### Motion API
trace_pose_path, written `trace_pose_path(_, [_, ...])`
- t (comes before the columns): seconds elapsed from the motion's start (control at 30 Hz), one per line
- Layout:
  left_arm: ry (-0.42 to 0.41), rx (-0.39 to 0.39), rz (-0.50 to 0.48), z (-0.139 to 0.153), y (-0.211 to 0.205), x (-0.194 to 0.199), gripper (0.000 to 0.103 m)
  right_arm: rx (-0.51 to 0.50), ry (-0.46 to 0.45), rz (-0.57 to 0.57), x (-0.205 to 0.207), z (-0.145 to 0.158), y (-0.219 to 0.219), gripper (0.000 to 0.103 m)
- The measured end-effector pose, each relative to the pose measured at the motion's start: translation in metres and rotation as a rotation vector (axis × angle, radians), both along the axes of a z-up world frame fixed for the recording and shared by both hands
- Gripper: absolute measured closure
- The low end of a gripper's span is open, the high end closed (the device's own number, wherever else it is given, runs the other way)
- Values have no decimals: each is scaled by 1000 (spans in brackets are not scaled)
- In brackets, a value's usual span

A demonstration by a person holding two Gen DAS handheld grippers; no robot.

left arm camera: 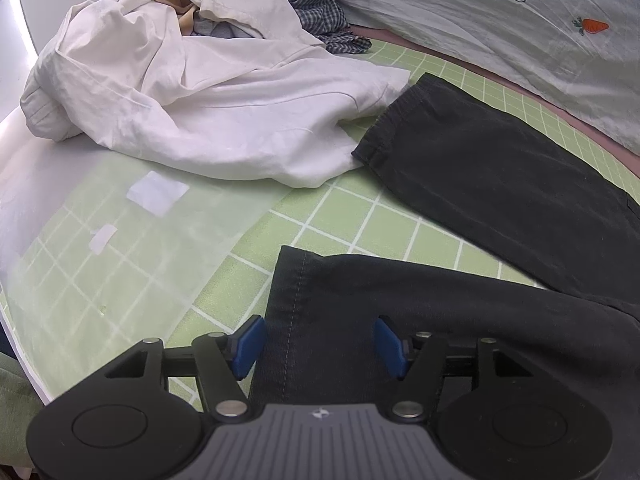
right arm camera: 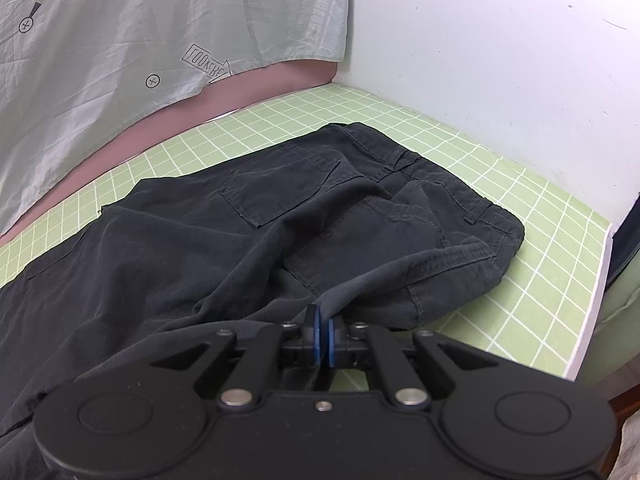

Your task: Fold clothes

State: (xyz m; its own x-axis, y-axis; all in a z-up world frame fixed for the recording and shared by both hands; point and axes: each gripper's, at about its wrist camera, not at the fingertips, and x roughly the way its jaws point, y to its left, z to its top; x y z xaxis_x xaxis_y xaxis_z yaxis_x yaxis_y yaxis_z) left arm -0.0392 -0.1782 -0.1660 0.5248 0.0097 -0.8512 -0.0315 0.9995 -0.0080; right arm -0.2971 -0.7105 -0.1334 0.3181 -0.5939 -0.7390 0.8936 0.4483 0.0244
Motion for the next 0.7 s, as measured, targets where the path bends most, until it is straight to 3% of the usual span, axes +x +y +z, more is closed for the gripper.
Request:
trace_pose_path(0.17, [-6, -10, -21, -3, 3, 13, 43, 7, -5, -5, -5, -2, 3, 98])
trace_pose_path(0.23, [4, 4, -25, -6, 1, 17, 62, 9, -7, -8, -6, -2, 4, 98])
trace_pose_path(0.27, [5, 19, -23, -7, 1, 19, 82, 9, -8, -8, -6, -2, 4, 98])
trace_pose_path(0.37, [-1, 24, -27, -1, 0, 20, 98, 8, -21, -13, -7, 0, 4, 98])
trace_pose_path(0.5, [-58, 65, -81, 26, -8, 21, 98, 10, -62, -36, -10, 6, 2, 99])
trace_pose_path(0.7, [-169, 22, -107, 83, -31, 51, 98, 16, -158, -61, -6, 27, -6, 99])
